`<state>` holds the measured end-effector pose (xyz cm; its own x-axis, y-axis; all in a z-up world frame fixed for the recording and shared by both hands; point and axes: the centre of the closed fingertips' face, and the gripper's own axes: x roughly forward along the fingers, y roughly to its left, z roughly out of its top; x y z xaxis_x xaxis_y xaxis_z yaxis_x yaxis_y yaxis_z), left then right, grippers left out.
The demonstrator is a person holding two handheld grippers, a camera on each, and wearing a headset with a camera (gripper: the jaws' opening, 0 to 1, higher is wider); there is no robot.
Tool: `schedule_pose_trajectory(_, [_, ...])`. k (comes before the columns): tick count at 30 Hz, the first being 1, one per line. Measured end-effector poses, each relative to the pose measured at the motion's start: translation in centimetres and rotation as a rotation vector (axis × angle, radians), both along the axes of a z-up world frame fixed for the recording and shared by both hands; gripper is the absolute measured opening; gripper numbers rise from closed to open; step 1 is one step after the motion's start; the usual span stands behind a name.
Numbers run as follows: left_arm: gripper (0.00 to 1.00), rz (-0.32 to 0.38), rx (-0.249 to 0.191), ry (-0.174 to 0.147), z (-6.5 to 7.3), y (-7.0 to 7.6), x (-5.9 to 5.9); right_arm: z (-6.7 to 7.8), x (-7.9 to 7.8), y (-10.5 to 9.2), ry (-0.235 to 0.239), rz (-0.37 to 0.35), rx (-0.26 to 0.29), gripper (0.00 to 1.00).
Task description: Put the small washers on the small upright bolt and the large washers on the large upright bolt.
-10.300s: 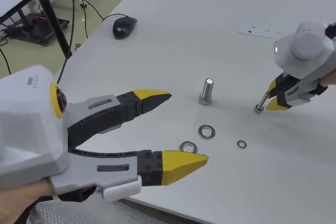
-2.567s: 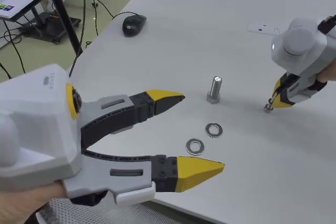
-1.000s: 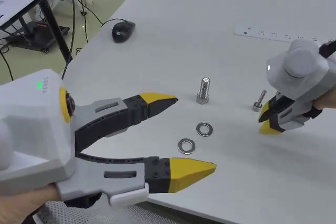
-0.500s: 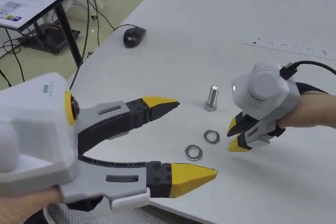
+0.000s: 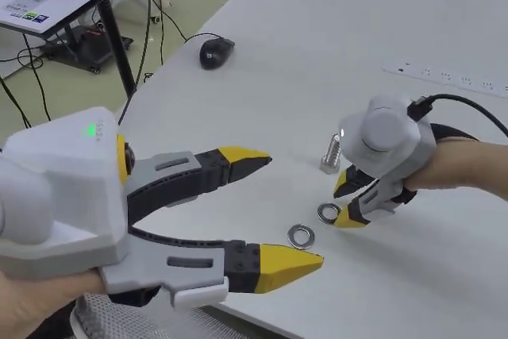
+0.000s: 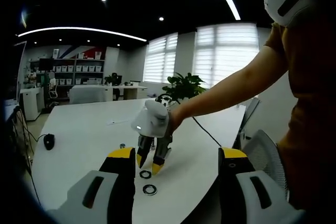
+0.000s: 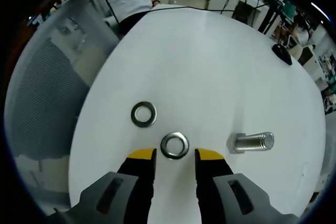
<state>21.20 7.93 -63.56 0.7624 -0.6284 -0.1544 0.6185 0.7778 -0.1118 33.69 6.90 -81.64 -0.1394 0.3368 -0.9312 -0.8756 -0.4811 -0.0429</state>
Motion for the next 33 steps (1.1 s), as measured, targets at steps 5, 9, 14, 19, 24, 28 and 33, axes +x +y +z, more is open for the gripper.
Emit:
schedule_pose_trajectory(5, [0.63, -0.008, -0.009, -0.002, 0.3, -0.2, 0.5, -0.2, 0.1, 0.2, 0.008, 0.002, 0.001, 0.32])
schedule_pose_trajectory(9, [0.63, -0.01, -0.015, -0.004, 0.4, -0.2, 0.7, -0.7, -0.2, 0.0, 0.019, 0.015, -0.025, 0.32])
schedule_pose_trajectory(14, [0.63, -0.008, -0.02, -0.006, 0.4, -0.2, 0.7, -0.8, -0.2, 0.1, 0.02, 0.037, -0.033, 0.31])
schedule_pose_trajectory(19, [0.63, 0.001, -0.028, -0.01, 0.4, -0.1, 0.8, -0.8, -0.3, 0.1, 0.017, 0.047, -0.052, 0.31])
schedule_pose_trajectory(24, [0.63, 0.001, -0.028, -0.008, 0.2, -0.2, 0.8, -0.8, -0.8, 0.2, 0.006, 0.067, -0.063, 0.28])
schedule_pose_trajectory(28, [0.63, 0.001, -0.03, -0.01, 0.3, -0.3, 0.8, -0.8, -0.8, 0.2, -0.006, 0.082, -0.076, 0.26])
schedule_pose_trajectory(33, [0.63, 0.005, -0.03, -0.011, 0.3, -0.1, 0.7, -0.7, -0.9, 0.2, -0.016, 0.098, -0.084, 0.25])
